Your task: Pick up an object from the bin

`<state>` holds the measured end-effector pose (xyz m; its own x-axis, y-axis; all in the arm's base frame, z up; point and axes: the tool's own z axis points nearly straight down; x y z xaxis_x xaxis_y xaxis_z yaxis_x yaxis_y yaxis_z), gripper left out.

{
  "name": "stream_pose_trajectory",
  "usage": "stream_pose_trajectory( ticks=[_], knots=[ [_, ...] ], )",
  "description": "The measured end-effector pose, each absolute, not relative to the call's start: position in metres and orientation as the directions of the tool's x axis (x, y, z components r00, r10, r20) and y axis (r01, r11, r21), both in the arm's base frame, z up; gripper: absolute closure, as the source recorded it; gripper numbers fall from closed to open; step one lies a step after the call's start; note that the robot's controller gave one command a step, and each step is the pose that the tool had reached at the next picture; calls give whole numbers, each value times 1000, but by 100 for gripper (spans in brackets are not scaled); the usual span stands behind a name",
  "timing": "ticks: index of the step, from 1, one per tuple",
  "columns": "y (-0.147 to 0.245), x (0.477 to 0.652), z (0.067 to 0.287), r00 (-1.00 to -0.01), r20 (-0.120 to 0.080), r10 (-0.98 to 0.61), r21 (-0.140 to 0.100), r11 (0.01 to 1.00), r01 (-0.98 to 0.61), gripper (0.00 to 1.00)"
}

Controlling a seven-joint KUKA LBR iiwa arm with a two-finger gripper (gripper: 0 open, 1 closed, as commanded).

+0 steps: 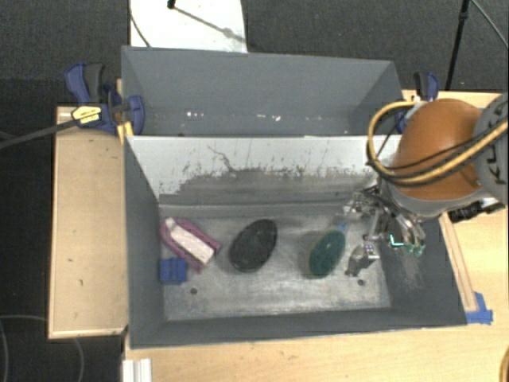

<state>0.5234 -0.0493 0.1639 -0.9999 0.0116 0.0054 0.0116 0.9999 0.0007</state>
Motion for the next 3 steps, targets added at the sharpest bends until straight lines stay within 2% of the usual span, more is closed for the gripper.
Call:
stream_pose_trajectory(
  ticks=[1,2,3],
  knots=[
    [-29,550,72,-912,-6,-411,-2,912,-411,0],
    [-24,558,102,-856,-6,-517,-3,856,-517,0],
    [-25,554,100,-742,-2,-671,-1,742,-671,0]
  ],
)
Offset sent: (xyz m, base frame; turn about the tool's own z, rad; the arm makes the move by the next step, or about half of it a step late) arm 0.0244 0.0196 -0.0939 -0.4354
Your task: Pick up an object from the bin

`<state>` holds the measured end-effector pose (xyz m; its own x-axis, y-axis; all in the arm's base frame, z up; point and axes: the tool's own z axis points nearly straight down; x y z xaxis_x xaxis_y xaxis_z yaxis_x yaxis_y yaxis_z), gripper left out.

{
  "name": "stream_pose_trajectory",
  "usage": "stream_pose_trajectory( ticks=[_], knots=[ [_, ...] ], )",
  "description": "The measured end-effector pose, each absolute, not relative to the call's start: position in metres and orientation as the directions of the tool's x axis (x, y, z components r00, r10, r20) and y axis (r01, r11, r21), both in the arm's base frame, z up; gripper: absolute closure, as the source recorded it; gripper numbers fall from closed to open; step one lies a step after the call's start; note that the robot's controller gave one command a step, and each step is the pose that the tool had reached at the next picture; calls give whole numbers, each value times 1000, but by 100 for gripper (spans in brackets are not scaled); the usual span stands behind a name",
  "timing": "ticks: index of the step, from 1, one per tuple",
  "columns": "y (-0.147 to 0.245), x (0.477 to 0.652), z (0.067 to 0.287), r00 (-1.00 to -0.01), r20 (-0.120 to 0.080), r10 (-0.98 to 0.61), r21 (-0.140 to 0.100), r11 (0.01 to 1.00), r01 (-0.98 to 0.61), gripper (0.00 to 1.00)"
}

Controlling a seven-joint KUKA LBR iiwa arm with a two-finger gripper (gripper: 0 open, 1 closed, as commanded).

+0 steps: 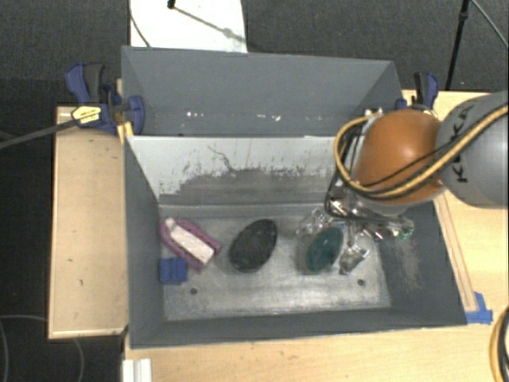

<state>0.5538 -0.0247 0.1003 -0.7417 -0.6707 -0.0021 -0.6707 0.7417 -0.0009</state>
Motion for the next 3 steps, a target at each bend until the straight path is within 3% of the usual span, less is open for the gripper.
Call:
stream_pose_trajectory(
  ticks=[1,2,3],
  knots=[
    [-21,568,71,-722,-5,-692,-2,722,-692,0],
    [-21,569,73,-725,-6,-689,-3,725,-689,0],
    [-20,571,75,-726,-12,-687,-6,726,-687,100]
  ],
)
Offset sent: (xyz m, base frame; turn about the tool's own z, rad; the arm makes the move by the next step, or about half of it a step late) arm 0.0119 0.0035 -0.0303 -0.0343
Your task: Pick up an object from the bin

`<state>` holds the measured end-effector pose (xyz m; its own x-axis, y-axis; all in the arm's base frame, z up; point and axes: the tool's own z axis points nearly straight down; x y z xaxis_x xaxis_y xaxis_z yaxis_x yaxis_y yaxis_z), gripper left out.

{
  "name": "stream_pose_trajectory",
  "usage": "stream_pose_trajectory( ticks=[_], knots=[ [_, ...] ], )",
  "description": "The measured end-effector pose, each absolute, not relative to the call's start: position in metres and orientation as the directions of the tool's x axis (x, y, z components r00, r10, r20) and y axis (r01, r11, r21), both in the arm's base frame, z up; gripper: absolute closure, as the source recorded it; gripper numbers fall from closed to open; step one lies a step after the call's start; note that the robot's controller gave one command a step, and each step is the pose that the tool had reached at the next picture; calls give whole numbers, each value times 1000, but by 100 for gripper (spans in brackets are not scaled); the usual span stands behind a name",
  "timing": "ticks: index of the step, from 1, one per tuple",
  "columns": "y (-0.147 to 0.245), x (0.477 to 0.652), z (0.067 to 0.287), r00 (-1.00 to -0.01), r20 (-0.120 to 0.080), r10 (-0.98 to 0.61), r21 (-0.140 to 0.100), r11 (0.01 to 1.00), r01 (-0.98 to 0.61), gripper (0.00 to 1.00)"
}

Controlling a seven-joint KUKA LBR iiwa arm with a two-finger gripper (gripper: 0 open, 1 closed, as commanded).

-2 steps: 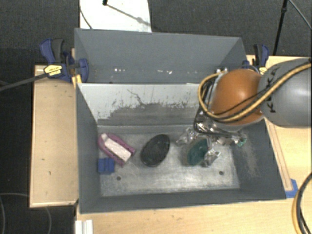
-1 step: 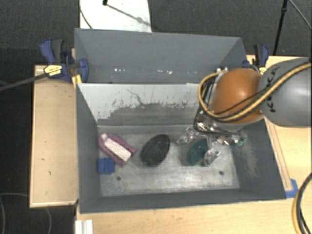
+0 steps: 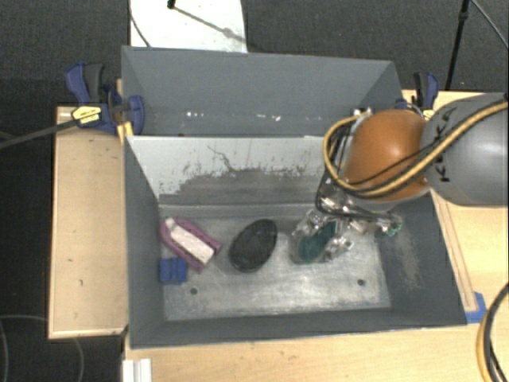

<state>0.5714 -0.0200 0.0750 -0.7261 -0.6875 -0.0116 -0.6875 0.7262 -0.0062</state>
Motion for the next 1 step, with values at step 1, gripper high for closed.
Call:
stream_pose_trajectory(
  ticks=[1],
  knots=[
    [-20,574,184,-731,-8,-682,-7,731,-682,100]
  ],
)
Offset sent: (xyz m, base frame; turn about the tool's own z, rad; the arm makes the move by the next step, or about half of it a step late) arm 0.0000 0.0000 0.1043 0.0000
